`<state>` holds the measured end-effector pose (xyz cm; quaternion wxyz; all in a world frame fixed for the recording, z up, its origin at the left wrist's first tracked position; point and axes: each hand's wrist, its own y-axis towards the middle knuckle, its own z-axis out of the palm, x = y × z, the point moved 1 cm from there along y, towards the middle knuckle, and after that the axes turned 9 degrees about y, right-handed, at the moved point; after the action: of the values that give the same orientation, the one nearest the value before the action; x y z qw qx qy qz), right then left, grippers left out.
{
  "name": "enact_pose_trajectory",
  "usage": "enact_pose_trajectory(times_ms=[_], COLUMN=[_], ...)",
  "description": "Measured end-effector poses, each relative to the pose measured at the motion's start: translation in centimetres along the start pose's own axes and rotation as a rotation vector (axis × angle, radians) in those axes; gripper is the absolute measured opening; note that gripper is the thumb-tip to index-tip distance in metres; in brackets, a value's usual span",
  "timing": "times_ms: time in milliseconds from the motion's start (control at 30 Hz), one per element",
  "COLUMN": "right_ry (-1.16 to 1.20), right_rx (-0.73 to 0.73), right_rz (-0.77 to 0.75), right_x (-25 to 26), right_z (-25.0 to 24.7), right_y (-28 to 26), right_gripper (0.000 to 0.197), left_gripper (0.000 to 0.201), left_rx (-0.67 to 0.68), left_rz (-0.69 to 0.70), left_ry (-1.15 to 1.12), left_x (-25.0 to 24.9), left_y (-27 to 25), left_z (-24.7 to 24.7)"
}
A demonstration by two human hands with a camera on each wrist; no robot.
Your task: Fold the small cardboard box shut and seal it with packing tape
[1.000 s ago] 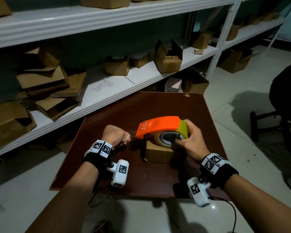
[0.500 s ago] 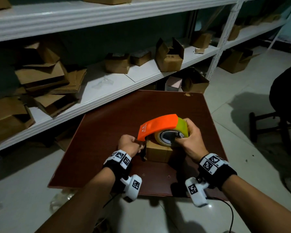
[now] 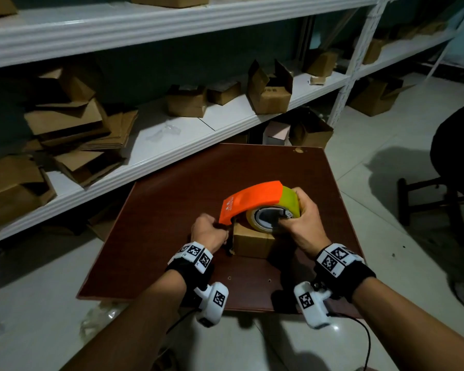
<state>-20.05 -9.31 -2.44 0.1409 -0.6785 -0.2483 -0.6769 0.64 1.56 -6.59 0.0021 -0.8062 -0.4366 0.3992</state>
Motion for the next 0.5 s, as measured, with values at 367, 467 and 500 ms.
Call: enact_pose_trajectory(times_ms=[367, 467, 500], right_ry=[0.045, 0.044, 0.043], right_rx=[0.003, 0.005, 0.003], right_rz=[0.024, 0.029, 0.027], right_x=[0.44, 0.5, 0.53], right_z=[0.19, 0.17, 0.2], right_y=[-0.12, -0.08, -0.1], right_gripper=[0.046, 0.045, 0.045], left_gripper=[0.036, 0.042, 0.043], left_rx=[-0.11, -0.139, -0.146], left_rz=[0.024, 0.067, 0.081], left_ry=[-0.021, -0.001, 0.015], left_x=[0.37, 0.52, 0.49], left_y=[0.5, 0.29, 0.14], left_z=[0.56, 0.69, 0.69])
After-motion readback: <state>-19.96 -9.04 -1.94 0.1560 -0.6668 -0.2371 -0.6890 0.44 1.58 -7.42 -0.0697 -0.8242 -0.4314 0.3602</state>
